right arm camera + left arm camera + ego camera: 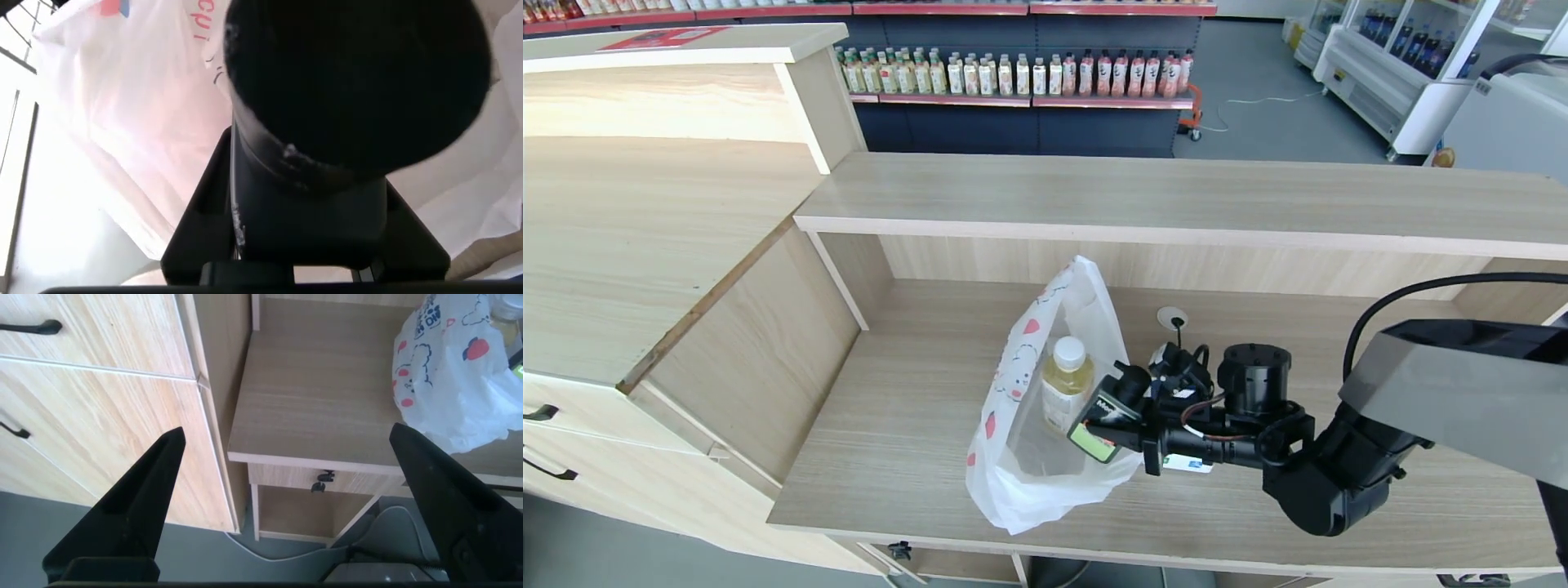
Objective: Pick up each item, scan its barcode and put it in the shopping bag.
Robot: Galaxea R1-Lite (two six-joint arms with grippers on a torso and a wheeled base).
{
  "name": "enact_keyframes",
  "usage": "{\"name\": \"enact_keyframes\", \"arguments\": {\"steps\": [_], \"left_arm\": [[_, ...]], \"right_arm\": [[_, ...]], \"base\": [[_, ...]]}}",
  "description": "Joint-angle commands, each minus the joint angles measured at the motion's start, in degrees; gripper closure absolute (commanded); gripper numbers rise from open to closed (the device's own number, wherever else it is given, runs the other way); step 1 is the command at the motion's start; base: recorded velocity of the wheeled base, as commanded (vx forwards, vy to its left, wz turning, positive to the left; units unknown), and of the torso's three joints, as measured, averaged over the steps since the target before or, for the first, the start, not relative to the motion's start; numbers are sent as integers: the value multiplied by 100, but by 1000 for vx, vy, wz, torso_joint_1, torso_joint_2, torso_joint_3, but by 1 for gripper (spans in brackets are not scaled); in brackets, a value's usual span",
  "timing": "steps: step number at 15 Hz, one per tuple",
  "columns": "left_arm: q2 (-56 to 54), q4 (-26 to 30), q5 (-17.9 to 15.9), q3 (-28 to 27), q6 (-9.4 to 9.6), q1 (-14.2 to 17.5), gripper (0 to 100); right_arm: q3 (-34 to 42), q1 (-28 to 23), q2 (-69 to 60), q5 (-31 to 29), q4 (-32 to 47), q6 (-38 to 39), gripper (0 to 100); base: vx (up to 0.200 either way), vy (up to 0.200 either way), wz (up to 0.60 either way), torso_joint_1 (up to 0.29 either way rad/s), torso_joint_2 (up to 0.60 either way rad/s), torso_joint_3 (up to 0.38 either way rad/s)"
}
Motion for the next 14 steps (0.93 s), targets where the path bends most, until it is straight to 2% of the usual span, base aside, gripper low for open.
{"name": "enact_keyframes", "arguments": {"steps": [1,5,11,14], "left_arm": [[-2,0,4,0,-2,0,0],[-2,0,4,0,-2,0,0],[-2,0,4,0,-2,0,0],[-2,0,4,0,-2,0,0]], "right_arm": [[5,-11,273,-19,2,-249,100],[216,-55,361,-28,2,-1058,100],[-171,-2,396,-28,37,-1049,100],[-479,41,405,-19,389,-1093,100]], "base": [[0,0,0,0,0,0],[0,0,0,0,0,0],[0,0,0,0,0,0],[0,0,0,0,0,0]]}}
